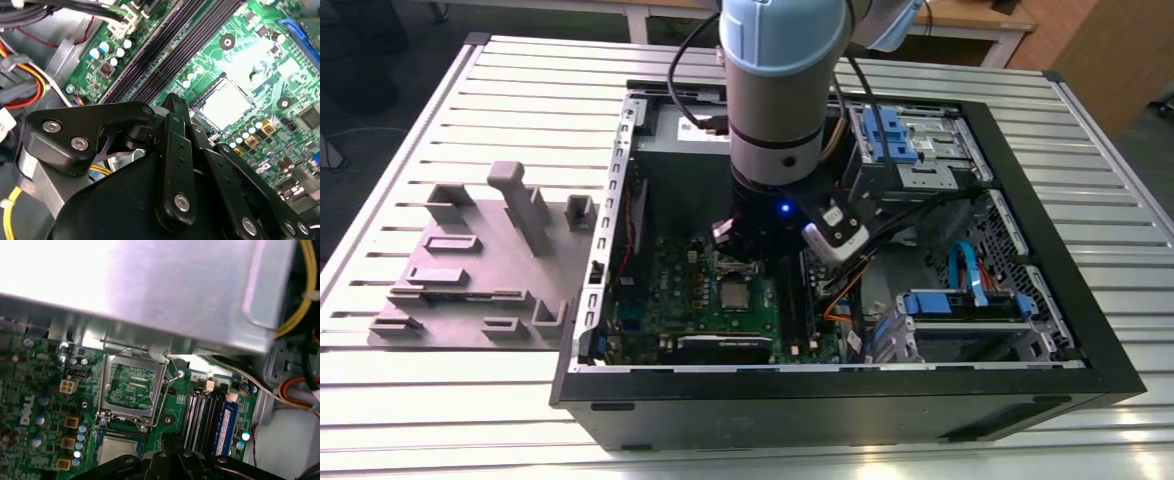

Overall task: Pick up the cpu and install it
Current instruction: 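Close the cpu cover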

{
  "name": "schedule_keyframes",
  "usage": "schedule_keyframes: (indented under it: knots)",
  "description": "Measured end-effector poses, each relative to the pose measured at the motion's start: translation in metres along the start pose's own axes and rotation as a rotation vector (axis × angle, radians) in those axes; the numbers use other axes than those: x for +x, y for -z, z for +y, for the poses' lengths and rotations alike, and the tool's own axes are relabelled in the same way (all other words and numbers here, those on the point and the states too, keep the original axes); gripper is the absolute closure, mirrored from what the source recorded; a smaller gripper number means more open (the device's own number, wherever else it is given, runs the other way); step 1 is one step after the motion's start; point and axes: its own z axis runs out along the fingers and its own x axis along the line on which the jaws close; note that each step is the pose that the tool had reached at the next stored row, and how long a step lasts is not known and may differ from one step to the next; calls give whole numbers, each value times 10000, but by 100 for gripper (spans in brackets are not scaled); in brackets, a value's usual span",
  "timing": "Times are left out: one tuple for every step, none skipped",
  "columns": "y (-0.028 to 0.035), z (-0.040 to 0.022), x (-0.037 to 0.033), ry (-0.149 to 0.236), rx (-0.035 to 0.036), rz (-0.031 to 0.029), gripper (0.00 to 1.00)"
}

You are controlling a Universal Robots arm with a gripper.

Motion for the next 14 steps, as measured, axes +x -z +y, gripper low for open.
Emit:
schedule_keyframes:
  knots:
    - [-2, 0, -1, 135, -13, -4, 90]
    - [-3, -1, -5, 197, -20, 2, 90]
    - [-6, 0, -8, 215, -21, 15, 90]
    - [-10, 4, -10, 219, -21, 29, 90]
    - [-14, 15, -13, 222, -21, 40, 90]
    - [-20, 35, -18, 223, -24, 43, 90]
    - [-25, 59, -23, 224, -24, 46, 90]
    - [-30, 87, -28, 224, -23, 48, 90]
    - [-37, 111, -33, 224, -24, 48, 90]
    - [-45, 129, -36, 224, -25, 49, 90]
    - [-57, 144, -38, 225, -26, 48, 90]
    - [-70, 155, -39, 226, -27, 47, 90]
    - [-80, 164, -39, 227, -26, 48, 90]
    - [-87, 171, -40, 228, -25, 49, 90]
